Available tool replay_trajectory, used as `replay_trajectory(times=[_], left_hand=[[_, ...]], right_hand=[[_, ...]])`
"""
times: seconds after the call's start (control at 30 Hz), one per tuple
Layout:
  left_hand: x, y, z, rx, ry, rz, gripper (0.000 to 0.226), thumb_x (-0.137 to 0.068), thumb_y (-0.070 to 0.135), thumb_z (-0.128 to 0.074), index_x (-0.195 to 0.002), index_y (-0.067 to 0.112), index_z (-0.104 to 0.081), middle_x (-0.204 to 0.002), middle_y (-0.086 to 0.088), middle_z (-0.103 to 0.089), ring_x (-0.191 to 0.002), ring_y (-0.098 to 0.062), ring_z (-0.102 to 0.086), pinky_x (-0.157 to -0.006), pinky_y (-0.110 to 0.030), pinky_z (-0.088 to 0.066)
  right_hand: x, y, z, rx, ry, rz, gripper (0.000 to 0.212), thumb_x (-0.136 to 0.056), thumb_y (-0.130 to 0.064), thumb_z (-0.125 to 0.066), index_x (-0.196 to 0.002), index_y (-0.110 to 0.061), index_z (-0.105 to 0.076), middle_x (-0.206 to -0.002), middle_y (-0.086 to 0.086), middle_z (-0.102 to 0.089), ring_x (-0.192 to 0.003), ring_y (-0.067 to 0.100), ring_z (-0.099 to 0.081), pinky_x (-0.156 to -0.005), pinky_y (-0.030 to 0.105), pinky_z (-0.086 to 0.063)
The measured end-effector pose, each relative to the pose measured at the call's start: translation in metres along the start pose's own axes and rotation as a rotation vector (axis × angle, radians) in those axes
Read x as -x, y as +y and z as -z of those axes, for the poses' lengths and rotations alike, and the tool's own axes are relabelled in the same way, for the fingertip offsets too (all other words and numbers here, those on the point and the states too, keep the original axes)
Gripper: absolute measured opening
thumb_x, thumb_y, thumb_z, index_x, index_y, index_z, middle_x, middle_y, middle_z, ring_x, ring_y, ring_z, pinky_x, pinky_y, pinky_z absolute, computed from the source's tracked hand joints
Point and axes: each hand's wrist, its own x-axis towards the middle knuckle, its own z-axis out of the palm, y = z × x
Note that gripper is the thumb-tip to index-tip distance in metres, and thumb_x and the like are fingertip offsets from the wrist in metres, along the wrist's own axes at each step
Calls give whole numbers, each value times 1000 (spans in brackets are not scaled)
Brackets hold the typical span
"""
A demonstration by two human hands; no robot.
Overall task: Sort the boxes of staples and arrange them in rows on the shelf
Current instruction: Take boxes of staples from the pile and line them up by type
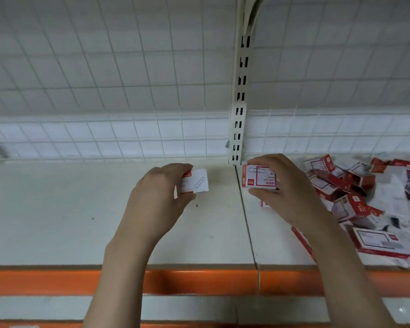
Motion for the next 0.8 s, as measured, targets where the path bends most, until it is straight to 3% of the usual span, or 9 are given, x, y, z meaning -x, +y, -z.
replay_trajectory(times=[0.17, 0.33, 0.43, 0.5, 0.63, 0.73, 0.8], left_hand=[[-8, -52, 20, 70, 33, -43, 50, -76, 16, -75, -123, 16, -58, -115, 5, -63, -103, -22, -56, -85, -35, -48], [-13, -100, 36, 94, 27, -73, 47, -74, 12, -76, -119, 13, -60, -111, 2, -62, -99, -24, -56, -82, -35, -48], [-13, -125, 41, 86, 7, -93, 45, -73, 10, -76, -115, 11, -61, -109, 1, -61, -95, -24, -57, -78, -29, -44], [-12, -137, 44, 84, 0, -96, 45, -73, 10, -76, -116, 11, -61, -109, 1, -62, -93, -24, -57, -76, -26, -39], [-11, -151, 47, 92, -18, -100, 46, -73, 11, -77, -116, 11, -61, -109, 1, -62, -91, -23, -57, -75, -24, -35], [-13, -156, 45, 113, -40, -110, 46, -73, 11, -77, -116, 12, -61, -109, 1, -62, -92, -24, -57, -76, -26, -39], [-15, -156, 43, 124, -48, -115, 46, -73, 12, -76, -117, 12, -61, -110, 1, -62, -93, -24, -57, -77, -26, -40]], right_hand=[[-17, -30, -36, -39, 4, -50, 47, -75, -9, -73, -101, -39, -49, -99, -17, -57, -93, -2, -55, -76, 8, -42], [-27, -60, -70, -6, -3, -151, 44, -78, -25, -71, -107, -37, -40, -83, -12, -58, -70, 1, -56, -59, 14, -43], [-29, -69, -89, 42, 4, -104, 50, -82, -21, -66, -123, -36, -43, -93, -6, -50, -79, 2, -51, -66, 4, -36], [-28, -73, -98, 18, -8, -145, 52, -81, -16, -67, -123, -35, -42, -100, -5, -41, -85, -3, -48, -67, -1, -34], [-25, -73, -112, 12, -75, -263, 75, -76, 1, -60, -133, -29, -23, -111, -5, -26, -90, -6, -41, -72, 6, -38], [-26, -68, -120, 73, -17, -248, 63, -77, 8, -54, -128, -20, -28, -113, -2, -31, -95, 5, -41, -83, 10, -39], [-26, -66, -120, 45, 19, -271, 55, -80, -1, -62, -118, -26, -31, -111, 1, -41, -94, 14, -51, -76, 9, -42]])
